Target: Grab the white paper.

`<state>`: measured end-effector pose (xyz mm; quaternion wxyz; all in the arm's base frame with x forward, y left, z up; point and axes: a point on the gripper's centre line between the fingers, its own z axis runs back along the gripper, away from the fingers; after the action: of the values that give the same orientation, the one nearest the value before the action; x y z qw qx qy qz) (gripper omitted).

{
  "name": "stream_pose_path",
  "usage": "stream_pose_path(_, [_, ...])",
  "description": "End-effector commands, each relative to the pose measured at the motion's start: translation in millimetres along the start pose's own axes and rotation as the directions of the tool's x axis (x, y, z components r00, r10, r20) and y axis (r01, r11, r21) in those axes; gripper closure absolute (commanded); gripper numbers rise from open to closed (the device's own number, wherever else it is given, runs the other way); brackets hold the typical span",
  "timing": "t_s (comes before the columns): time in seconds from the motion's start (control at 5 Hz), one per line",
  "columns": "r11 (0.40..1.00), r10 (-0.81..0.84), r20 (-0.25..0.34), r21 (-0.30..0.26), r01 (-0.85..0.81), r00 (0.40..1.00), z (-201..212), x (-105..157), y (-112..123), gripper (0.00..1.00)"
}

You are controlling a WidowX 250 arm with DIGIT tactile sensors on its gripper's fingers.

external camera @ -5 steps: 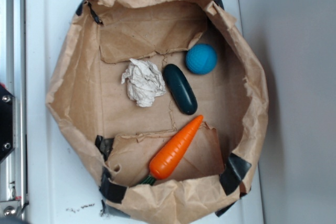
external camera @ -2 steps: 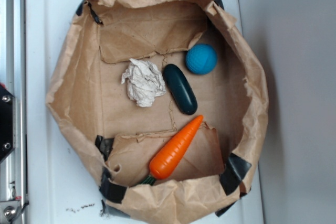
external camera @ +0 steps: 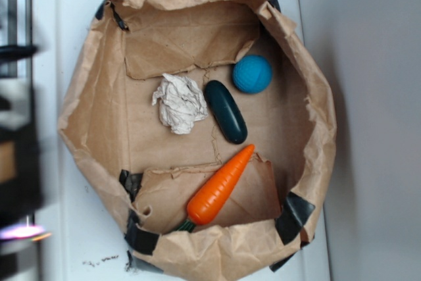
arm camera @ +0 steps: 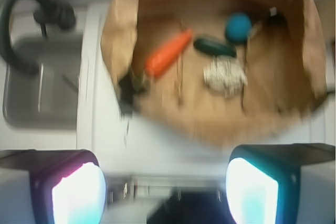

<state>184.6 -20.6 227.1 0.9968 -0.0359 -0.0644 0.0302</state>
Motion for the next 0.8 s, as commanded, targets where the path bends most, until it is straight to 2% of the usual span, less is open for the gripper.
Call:
stream_pose_path(0.0, [0.996,0.065,0.11,0.061,-0.072,0.992,-5,49,19,0.0])
stream_pose_path(0.2, [0.997,-0.023,0.114,0.074,0.015,0.993,-25,47,31,0.0])
stream_pose_path(0.4, [0.99,-0.058,0.084,0.13,0.047,0.995,-56,42,50,0.0])
stream_pose_path(0.6, [0.986,-0.031,0.113,0.169,0.012,0.993,-76,52,59,0.0])
